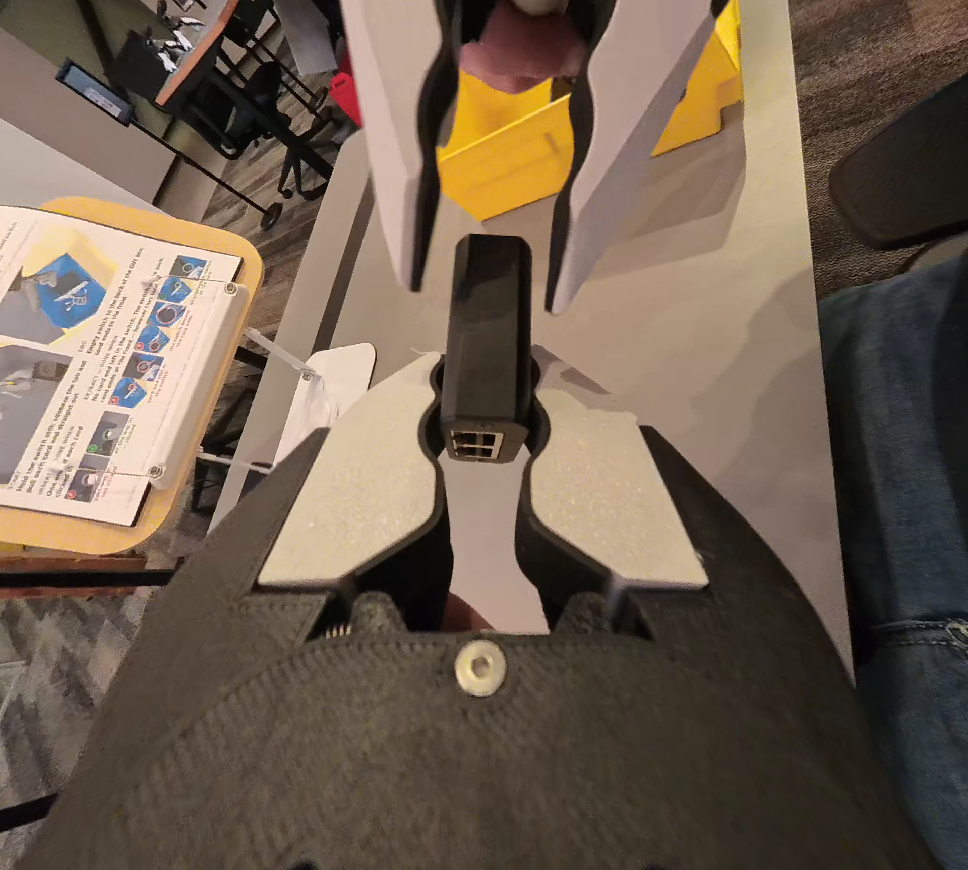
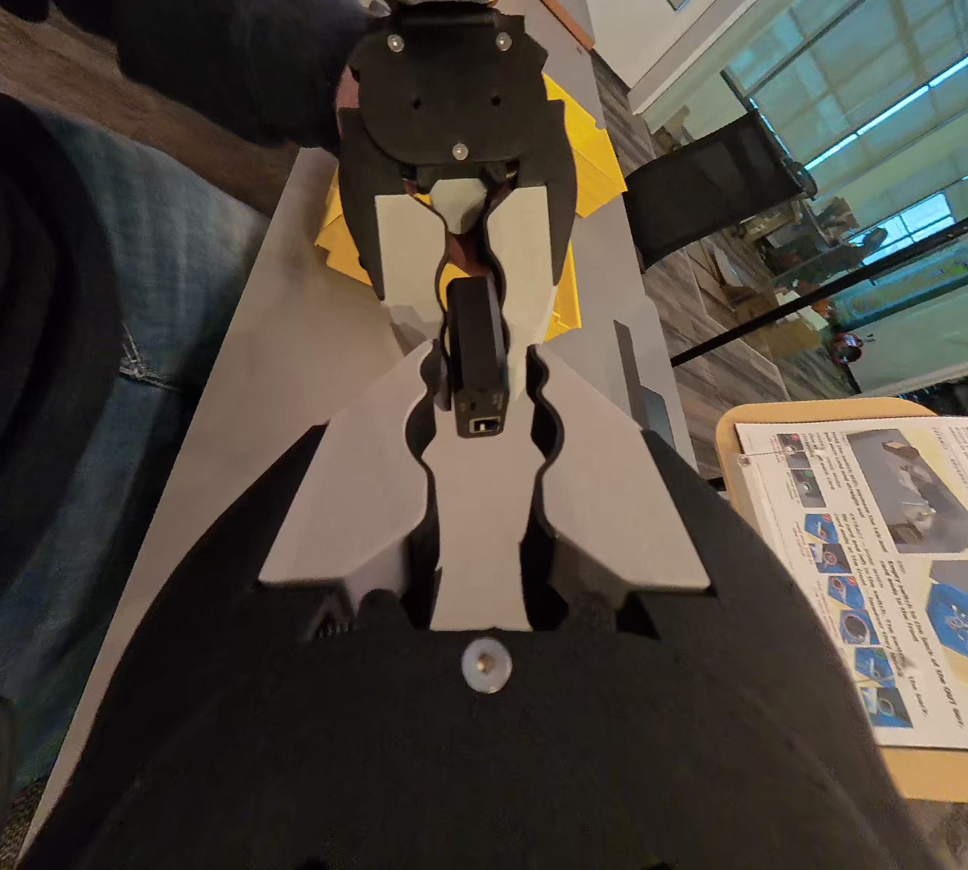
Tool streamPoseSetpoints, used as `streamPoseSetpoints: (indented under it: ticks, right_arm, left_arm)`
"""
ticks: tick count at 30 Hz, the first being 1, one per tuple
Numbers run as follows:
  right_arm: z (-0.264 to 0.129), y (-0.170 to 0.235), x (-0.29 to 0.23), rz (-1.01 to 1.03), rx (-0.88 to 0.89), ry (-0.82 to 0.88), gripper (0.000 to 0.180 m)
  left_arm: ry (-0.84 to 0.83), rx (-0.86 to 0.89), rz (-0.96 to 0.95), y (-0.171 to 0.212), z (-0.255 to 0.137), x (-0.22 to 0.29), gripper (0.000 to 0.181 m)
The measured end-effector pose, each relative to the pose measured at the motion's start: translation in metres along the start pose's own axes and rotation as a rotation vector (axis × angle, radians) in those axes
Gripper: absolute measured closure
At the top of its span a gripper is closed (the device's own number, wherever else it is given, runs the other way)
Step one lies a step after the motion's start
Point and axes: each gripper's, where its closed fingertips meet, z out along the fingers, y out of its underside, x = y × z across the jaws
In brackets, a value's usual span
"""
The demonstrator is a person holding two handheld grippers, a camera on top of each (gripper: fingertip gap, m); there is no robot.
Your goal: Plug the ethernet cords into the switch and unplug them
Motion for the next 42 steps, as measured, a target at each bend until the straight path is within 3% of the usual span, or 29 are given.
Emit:
streamPoseSetpoints:
  ticks: [3,6,13,14,16,19,20,22,25,26,29,35,39,42]
  right_arm:
    - [0.007,-0.001,-0.005,0.001,0.008,-0.024,0.148]
    - [0.013,-0.003,-0.015,-0.013,0.024,-0.057,0.16]
    - [0.013,-0.002,-0.014,0.021,0.025,-0.042,0.16]
    - [0.011,-0.004,-0.011,0.023,0.034,-0.032,0.16]
    - [0.001,-0.005,-0.002,0.04,0.034,-0.007,0.16]
    - [-0.028,0.008,0.026,0.05,-0.034,0.082,0.161]
    - [-0.042,0.021,0.04,0.054,-0.093,0.125,0.161]
    - [-0.077,0.059,0.07,0.071,-0.245,0.213,0.161]
    - [-0.135,0.148,0.099,0.111,-0.6,0.283,0.161]
    - [-0.153,0.179,0.101,0.111,-0.718,0.272,0.161]
    - [-0.196,0.262,0.089,0.173,-1.004,0.159,0.16]
    - [-0.209,0.354,0.053,0.276,-1.217,-0.06,0.16]
    - [-0.204,0.386,0.036,0.296,-1.292,-0.172,0.161]
    - [-0.2,0.401,0.04,0.319,-1.299,-0.161,0.161]
  left_arm:
    - [0.016,0.011,0.008,-0.006,0.004,0.005,0.156]
    - [0.005,-0.034,0.058,-0.003,0.008,0.01,0.156]
    - [-0.014,-0.018,0.064,-0.003,0.008,0.009,0.155]
    - [-0.029,0.006,0.057,-0.006,0.007,0.006,0.152]
    - [-0.06,0.014,0.021,-0.009,0.004,-0.001,0.129]
    - [-0.117,-0.008,0.0,-0.006,-0.005,-0.018,0.126]
    - [-0.132,-0.005,-0.003,-0.004,-0.011,-0.024,0.125]
    - [-0.177,-0.006,-0.013,0.001,-0.023,-0.036,0.144]
    - [-0.301,-0.042,-0.011,0.017,-0.045,-0.063,0.171]
    - [-0.37,-0.054,0.003,0.024,-0.054,-0.076,0.181]
    - [-0.458,-0.102,-0.029,0.05,-0.077,-0.098,0.181]
    - [-0.496,-0.142,-0.142,0.086,-0.099,-0.107,0.175]
    - [-0.502,-0.212,-0.124,0.104,-0.101,-0.104,0.168]
    - [-0.497,-0.246,-0.113,0.112,-0.1,-0.104,0.168]
